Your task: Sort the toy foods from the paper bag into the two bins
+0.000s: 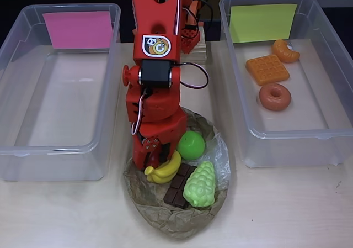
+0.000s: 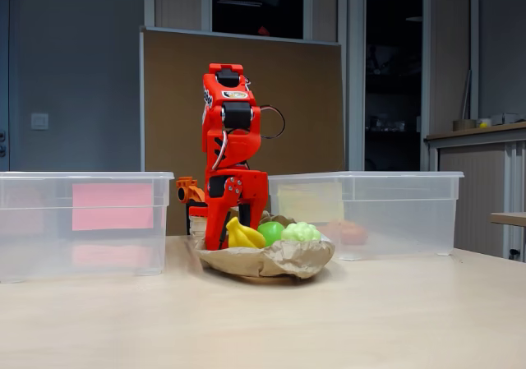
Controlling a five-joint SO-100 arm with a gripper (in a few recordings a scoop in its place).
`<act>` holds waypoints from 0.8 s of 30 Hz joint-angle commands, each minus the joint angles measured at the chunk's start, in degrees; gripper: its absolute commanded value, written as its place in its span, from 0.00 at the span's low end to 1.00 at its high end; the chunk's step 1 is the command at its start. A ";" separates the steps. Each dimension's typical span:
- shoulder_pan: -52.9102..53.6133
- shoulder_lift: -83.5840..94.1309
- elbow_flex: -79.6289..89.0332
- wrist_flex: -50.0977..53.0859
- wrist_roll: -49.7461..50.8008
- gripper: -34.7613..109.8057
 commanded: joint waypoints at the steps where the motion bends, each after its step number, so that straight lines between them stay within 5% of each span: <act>1: -0.88 0.26 0.35 0.62 1.58 0.32; 8: -0.88 2.37 -3.08 7.03 1.58 0.25; 24: -1.85 10.11 -16.17 29.88 -1.67 0.25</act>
